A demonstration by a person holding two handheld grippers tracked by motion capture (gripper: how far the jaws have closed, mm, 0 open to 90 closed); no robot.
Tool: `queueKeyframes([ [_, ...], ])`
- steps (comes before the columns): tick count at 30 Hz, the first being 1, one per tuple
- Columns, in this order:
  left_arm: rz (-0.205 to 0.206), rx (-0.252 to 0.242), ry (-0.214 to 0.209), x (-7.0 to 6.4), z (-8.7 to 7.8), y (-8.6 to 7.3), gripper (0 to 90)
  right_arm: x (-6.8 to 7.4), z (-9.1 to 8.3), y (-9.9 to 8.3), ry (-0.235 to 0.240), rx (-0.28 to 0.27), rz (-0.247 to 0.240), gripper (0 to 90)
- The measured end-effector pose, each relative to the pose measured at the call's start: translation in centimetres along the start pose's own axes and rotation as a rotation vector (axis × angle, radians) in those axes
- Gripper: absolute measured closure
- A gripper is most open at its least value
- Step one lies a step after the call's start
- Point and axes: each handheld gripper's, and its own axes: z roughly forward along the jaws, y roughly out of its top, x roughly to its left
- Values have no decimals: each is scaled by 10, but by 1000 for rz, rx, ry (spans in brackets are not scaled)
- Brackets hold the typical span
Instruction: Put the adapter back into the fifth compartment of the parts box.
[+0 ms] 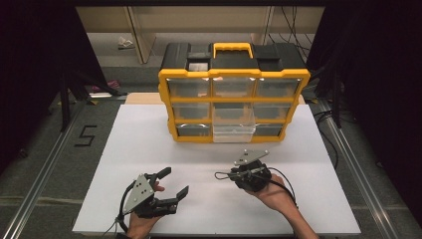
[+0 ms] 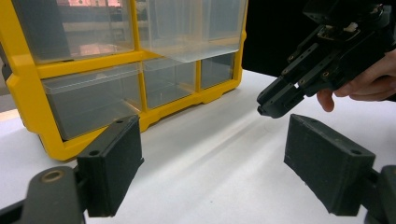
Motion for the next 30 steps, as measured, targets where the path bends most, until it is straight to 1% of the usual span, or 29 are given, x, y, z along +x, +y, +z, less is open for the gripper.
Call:
queueKeyframes([
  [13, -1, -2, 1, 0, 0, 0, 185, 2, -9, 4, -2, -32, -8, 762],
  [18, 0, -2, 1, 0, 0, 0, 185, 3, -15, 7, -4, -57, -8, 762],
  [30, 1, -3, 1, 0, -1, 0, 185, 3, -24, 10, -9, -88, -12, 762],
])
